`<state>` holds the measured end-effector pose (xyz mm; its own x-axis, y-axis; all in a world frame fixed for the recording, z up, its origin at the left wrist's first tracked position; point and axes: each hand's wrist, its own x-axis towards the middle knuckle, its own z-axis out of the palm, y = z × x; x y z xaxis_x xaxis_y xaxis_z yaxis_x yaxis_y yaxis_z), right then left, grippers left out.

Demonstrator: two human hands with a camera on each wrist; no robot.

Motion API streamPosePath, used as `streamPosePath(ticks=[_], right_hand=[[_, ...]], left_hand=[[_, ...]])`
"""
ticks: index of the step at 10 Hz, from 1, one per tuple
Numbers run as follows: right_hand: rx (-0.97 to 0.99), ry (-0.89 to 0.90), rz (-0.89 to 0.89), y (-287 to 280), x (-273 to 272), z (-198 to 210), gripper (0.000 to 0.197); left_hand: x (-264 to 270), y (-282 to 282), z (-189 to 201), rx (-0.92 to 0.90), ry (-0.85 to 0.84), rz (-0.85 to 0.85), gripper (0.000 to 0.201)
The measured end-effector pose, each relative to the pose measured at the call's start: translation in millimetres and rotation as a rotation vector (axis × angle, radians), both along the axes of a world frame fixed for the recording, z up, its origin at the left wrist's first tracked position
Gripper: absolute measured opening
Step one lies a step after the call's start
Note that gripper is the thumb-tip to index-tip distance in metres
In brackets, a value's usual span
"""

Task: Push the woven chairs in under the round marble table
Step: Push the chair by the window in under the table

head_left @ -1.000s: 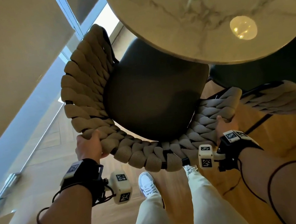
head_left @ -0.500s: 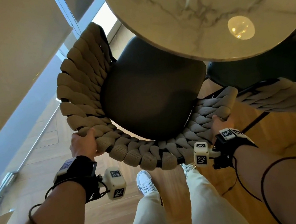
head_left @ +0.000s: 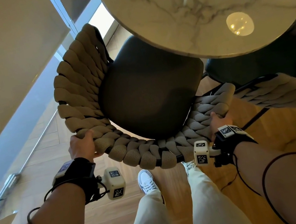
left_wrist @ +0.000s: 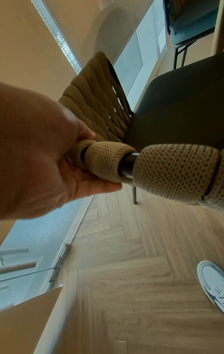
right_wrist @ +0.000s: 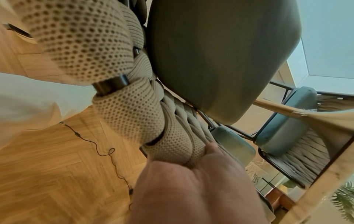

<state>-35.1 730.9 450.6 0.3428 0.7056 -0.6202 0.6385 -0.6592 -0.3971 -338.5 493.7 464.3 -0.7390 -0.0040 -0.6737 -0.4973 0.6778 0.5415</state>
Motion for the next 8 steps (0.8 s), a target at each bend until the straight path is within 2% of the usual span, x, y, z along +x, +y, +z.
streamPosePath(ticks=[5,6,7,8], right_hand=[[0.030,-0.010,-0.016,7,-5,-1,0.071],[0.033,-0.003,-0.005,4,-5,6,0.070],[0.045,-0.013,0.097,7,-9,11,0.064],[0.161,-0.042,0.176,11,1,12,0.064]], left_hand=[[-8,1,-2,-0.022,0.012,-0.057,0.057],[-10,-6,-4,0.021,-0.026,-0.053,0.060],[-13,-14,12,0.123,-0.041,-0.065,0.060],[-2,-41,31,0.183,-0.106,-0.029,0.053]])
